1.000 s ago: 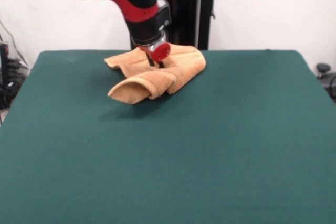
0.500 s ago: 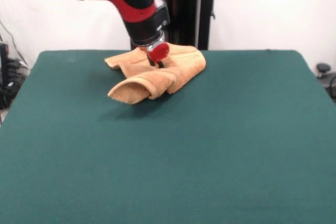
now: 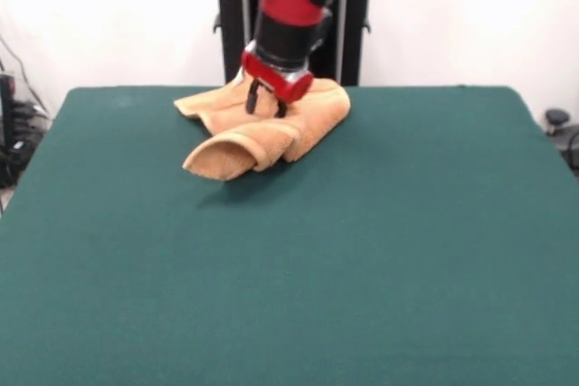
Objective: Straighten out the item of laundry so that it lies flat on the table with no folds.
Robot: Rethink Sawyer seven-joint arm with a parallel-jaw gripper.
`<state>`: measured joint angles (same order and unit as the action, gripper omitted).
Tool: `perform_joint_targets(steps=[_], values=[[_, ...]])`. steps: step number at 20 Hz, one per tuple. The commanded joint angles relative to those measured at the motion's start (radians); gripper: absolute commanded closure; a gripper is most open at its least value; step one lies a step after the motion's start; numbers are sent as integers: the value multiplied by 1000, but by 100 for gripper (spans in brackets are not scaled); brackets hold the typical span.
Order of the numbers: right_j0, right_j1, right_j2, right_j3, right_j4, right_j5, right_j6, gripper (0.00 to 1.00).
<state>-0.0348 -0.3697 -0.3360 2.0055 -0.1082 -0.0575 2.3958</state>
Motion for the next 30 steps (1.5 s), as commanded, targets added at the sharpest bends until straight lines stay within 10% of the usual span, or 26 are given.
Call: perform_joint_targets(steps=[1,17,20,24,30], values=[[247,488,-545,-122,324,-643,23,0],[251,431,-513,-63,378,-626,-4,0],[157,313,-426,-89,226,-431,-7,0],[-195,9,-26,-40,8,168,-47,0],[-213,-160,22,-48,28,484,-108,0]])
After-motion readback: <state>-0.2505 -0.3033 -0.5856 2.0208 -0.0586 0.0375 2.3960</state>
